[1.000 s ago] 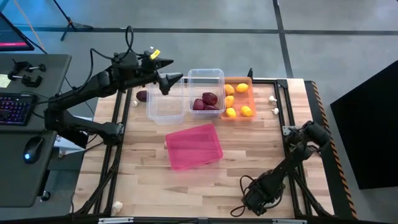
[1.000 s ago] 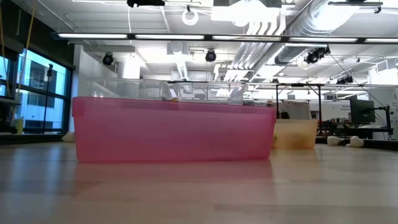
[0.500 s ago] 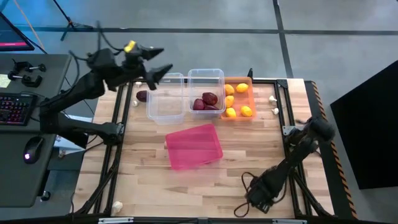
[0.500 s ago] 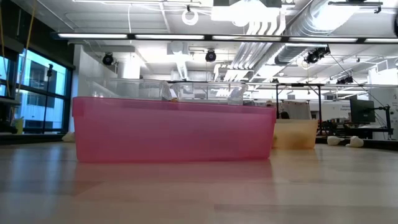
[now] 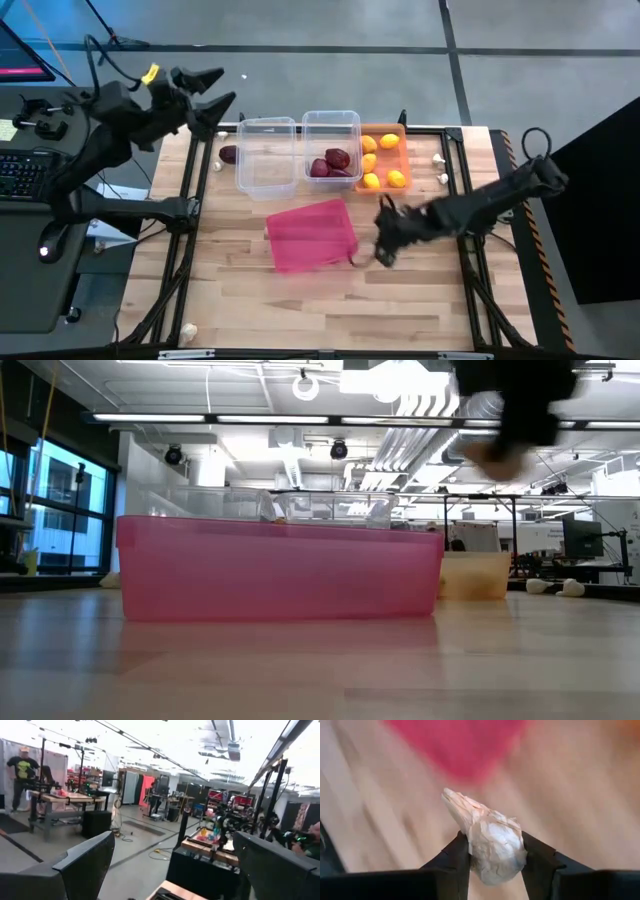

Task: Sort produce into baskets
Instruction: Put the white garlic into the pink bin

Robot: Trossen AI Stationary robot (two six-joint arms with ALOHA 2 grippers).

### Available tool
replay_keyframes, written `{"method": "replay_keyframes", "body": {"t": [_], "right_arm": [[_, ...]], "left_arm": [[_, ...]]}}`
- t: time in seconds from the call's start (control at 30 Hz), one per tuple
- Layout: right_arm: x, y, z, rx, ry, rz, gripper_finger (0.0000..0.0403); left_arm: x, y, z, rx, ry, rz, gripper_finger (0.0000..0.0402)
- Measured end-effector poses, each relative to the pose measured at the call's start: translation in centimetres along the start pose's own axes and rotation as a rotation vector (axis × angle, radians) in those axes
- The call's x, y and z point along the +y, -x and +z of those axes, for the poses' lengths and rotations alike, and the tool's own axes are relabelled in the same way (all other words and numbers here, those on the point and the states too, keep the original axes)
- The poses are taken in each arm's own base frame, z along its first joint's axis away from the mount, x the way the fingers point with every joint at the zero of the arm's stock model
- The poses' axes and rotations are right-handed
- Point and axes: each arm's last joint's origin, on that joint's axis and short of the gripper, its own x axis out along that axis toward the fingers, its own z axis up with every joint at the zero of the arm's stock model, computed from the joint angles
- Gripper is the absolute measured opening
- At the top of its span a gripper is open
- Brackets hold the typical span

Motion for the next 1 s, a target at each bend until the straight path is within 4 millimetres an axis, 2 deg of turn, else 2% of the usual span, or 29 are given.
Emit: {"method": "replay_keyframes", "body": {"t": [0.17,0.3,0.43,0.53,0.7,0.8,1.0], "right_arm": [[-1.4,-2.0,5.7,-0.203,0.139,0.079,0.0123],[-1.7,-4.5,9.1,-0.297,0.175,0.243,0.0124],[-1.4,-6.9,10.3,-0.313,0.209,0.312,0.0131],[-1.0,-7.8,10.7,-0.265,0.254,0.284,0.0163],[-0.2,-7.7,12.0,-0.211,0.348,0.217,0.0252],[0.5,-6.7,13.1,-0.215,0.408,0.207,0.0294],[0.5,-3.6,14.5,-0.153,0.469,0.163,0.0317]], "left_arm": [[-0.2,0.2,0.0,0.018,0.054,-0.075,0.0392],[-0.2,0.0,-0.6,0.07,0.079,-0.083,0.0392],[-0.2,-0.1,-0.9,0.094,0.108,-0.075,0.0392],[-0.2,-0.1,-0.7,0.083,0.121,-0.078,0.0392],[-0.2,-0.1,-0.8,0.088,0.145,-0.079,0.0392],[-0.2,-0.1,-0.8,0.088,0.153,-0.08,0.0392],[-0.4,0.0,-1.2,0.144,0.154,-0.156,0.0392]]}}
